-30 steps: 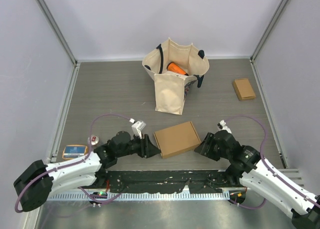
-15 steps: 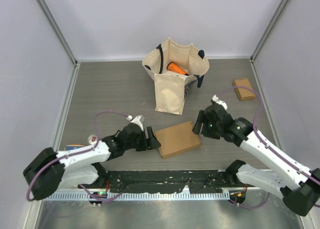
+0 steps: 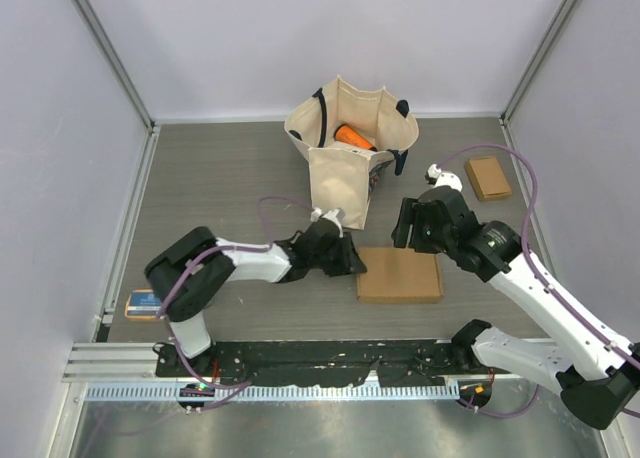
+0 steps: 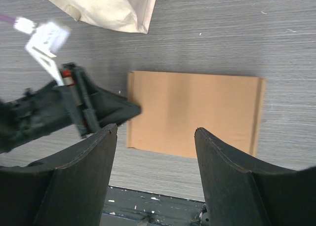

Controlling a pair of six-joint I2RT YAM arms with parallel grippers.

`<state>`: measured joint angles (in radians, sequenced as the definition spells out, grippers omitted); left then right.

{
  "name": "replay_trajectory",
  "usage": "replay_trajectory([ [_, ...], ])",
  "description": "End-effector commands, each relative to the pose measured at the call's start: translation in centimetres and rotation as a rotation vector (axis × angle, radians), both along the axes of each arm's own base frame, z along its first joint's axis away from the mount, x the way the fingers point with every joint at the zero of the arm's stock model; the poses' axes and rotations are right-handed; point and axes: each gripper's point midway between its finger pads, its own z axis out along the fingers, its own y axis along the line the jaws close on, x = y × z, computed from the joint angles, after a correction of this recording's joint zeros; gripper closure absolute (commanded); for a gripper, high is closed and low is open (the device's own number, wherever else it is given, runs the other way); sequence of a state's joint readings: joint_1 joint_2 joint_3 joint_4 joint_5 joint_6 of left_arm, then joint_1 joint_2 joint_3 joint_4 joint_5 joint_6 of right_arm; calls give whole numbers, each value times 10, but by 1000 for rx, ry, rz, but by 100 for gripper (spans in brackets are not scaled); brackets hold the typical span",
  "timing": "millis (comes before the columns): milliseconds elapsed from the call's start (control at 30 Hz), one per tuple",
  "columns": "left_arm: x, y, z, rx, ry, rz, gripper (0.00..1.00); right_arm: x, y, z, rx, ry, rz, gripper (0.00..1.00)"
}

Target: Fold the paper box

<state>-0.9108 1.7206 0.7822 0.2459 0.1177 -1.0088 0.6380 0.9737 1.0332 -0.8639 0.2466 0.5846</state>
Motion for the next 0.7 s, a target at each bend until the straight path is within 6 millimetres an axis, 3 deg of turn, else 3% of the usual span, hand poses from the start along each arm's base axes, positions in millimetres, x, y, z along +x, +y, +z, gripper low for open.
replay_trajectory([
  [0,-8,-51,-5,-18,-19,-123,71,-2,-14,22,17,-84,-32,30],
  [33,-2,-69,6,-49,-38,-131,72,-4,-15,24,28,-89,-39,30],
  [67,-3,-79,-4,-47,-17,-136,73,-4,-17,28,37,-97,-50,30],
  [167,-5,-115,-1,-115,-8,-141,74,-11,-24,36,55,-120,-71,30],
  [467,-32,-206,20,-284,48,-193,74,-20,-33,45,73,-145,-92,30],
  [667,-66,-224,16,-322,111,-202,75,-21,-34,57,99,-171,-97,30],
])
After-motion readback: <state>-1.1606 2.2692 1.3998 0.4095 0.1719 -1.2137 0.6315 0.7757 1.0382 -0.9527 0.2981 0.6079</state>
